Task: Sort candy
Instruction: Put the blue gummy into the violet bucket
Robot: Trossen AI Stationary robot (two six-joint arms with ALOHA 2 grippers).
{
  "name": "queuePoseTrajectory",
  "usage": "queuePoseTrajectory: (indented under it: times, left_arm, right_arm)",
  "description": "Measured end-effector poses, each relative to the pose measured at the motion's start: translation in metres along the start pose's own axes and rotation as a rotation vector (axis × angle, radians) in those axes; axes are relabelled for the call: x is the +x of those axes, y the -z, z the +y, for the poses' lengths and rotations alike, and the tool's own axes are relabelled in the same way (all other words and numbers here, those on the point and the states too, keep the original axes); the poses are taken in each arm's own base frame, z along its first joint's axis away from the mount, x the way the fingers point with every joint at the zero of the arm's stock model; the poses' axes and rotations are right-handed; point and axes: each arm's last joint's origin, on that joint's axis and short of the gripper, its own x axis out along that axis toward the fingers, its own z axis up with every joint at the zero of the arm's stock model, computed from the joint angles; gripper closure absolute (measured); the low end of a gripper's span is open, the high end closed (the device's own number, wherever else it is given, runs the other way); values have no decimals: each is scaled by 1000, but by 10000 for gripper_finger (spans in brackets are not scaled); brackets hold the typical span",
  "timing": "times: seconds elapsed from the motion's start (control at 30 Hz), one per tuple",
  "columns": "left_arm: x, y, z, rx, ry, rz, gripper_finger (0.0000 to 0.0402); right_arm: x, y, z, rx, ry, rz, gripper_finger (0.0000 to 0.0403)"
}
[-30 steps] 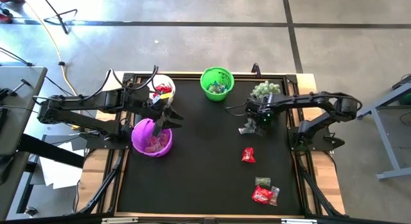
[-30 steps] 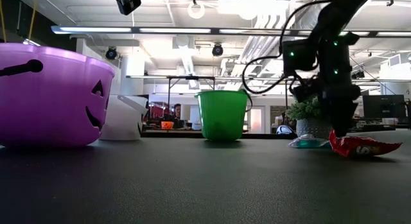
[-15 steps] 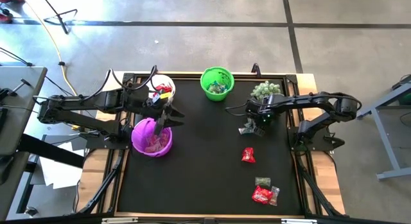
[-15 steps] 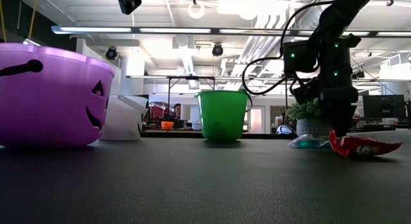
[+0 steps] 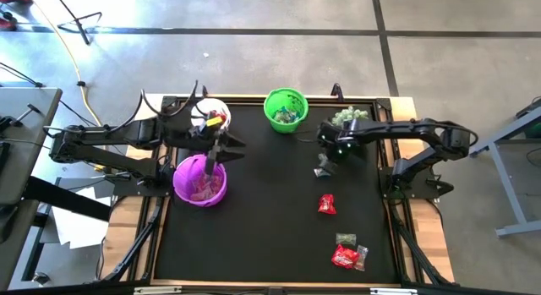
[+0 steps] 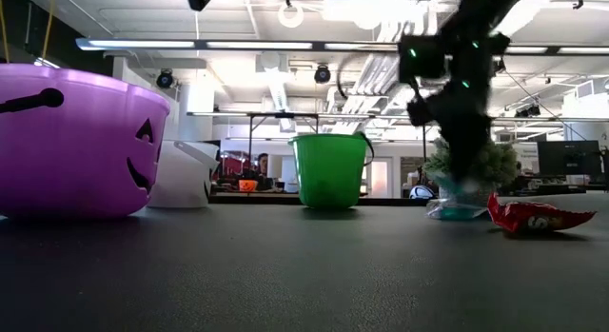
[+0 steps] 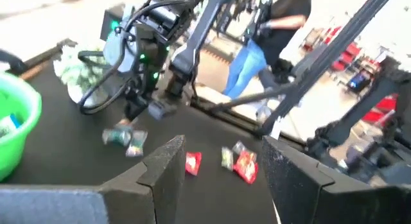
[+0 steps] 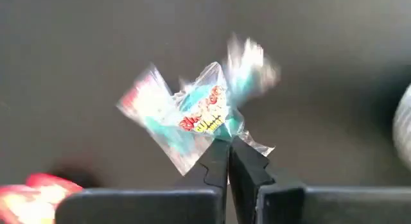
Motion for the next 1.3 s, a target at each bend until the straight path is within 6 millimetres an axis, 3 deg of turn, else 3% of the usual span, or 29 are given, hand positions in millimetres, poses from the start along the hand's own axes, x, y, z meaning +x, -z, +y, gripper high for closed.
queuePoseTrajectory:
  times: [0.37, 0.7, 1.07, 1.3]
  left_arm:
    - [-2, -13, 8, 27, -189, -175, 216]
    - [14, -15, 18, 44, -246, -209, 216]
    - [43, -25, 20, 198, -209, -357, 216]
    - [61, -22, 25, 230, -214, -374, 216]
  right_arm:
    - [-91, -71, 27, -172, -83, -482, 402]
    - [-154, -107, 47, -182, -215, -978, 403]
    - [-164, -102, 81, -253, -316, -1092, 403]
    - [-164, -99, 87, -275, -294, -1101, 403]
